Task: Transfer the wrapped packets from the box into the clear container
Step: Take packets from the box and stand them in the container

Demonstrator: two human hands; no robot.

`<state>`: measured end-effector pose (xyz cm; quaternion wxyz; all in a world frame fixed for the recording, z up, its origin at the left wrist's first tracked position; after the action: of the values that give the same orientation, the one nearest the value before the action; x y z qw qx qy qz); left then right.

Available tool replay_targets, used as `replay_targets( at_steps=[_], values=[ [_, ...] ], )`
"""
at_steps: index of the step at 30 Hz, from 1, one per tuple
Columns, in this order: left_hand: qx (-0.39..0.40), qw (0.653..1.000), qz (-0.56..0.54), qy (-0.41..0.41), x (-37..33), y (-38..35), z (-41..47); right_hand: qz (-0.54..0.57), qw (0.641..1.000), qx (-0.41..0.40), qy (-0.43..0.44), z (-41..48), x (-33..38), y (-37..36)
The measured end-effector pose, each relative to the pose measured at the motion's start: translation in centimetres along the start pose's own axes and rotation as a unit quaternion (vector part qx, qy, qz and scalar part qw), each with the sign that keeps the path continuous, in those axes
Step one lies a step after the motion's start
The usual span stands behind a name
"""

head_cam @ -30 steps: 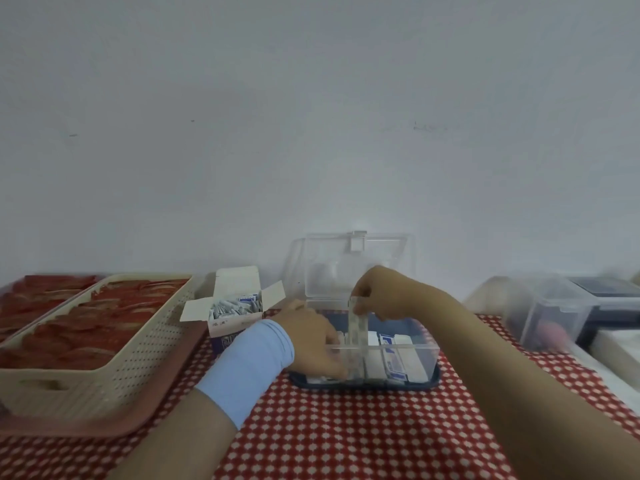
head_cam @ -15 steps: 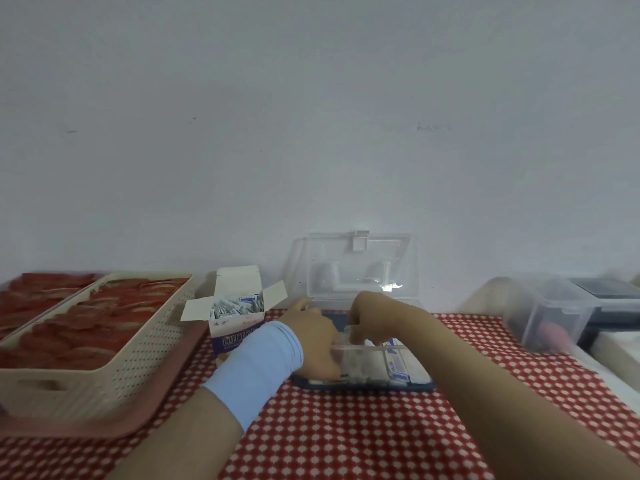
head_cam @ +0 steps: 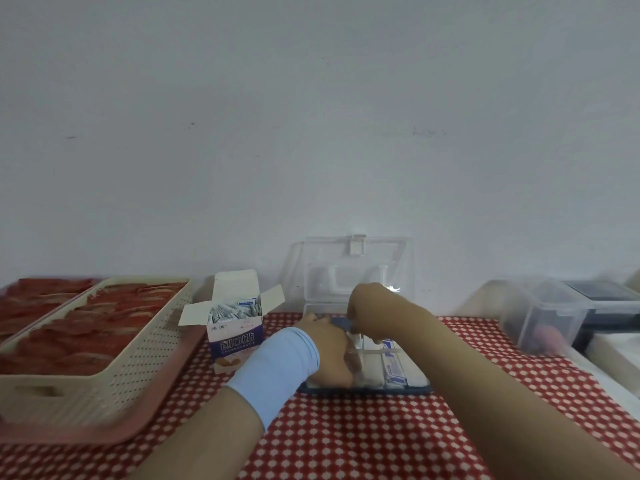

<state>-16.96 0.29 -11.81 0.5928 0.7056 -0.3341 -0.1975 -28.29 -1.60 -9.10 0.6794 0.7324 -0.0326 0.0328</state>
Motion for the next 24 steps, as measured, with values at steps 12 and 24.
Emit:
replay_targets(
  at_steps=[12, 24],
  values=[
    [-0.024, 0.999, -0.029, -0.006, 0.5, 0.7, -0.5, 0.076, 0.995, 0.016, 0.058, -1.1, -1.7, 0.7],
    [-0.009, 0.998, -0.031, -0.048, -2.0, 0.8, 0.2, 0.061, 0.995, 0.068, 0.038, -0.9, -3.4, -0.6]
  ],
)
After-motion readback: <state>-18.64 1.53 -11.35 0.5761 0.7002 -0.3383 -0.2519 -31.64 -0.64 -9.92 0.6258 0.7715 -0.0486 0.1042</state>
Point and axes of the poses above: each hand's wrist, its own z-axis towards the middle knuckle, its own y-axis out of the back of the hand, x = y × z, the point moved 3 cm from there along z, towards the middle knuckle, and after that the axes turned 2 degrees about z, right-handed, at the moved point
